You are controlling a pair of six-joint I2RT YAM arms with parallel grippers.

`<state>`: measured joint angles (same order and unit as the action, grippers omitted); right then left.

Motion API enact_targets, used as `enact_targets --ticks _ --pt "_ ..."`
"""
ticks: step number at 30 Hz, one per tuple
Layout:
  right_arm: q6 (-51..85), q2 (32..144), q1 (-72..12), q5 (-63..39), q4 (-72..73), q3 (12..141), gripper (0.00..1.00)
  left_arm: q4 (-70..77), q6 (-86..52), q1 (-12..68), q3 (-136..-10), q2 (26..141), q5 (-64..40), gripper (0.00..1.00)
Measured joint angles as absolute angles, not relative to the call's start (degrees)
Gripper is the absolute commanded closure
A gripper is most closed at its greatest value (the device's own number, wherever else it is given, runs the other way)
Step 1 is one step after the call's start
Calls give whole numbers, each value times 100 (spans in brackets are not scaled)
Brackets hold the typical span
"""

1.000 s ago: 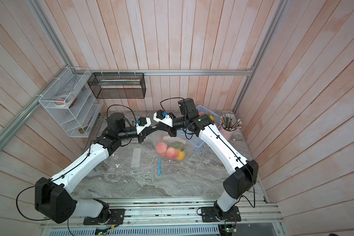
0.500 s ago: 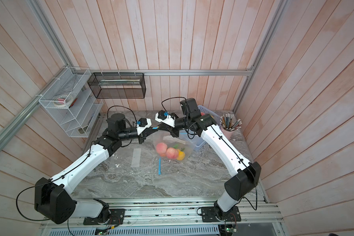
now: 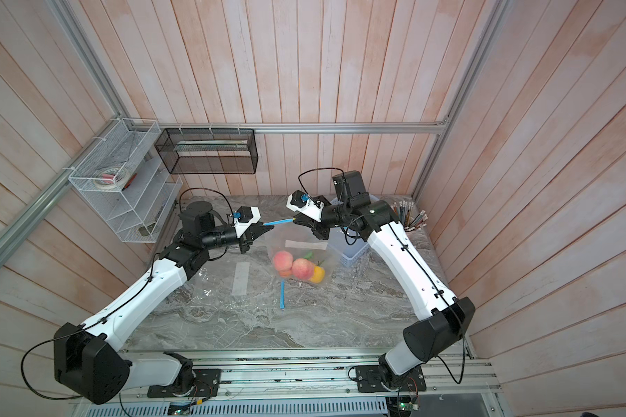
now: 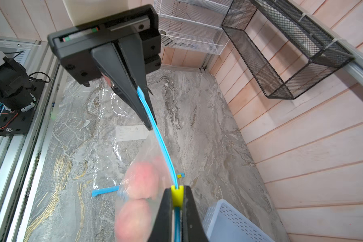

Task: Place the peach in a zip-top bag and seal the zipper
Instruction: Zip the zipper food storage bag at the center of the board.

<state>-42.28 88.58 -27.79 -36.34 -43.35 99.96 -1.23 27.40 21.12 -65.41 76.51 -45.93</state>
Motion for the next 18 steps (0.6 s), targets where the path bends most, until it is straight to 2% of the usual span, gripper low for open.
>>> enact_targets --ticks 18 --pt "-3920 7776 -1553 -3389 -4001 8764 98 -86 2421 1949 -6455 7509 -4189 100"
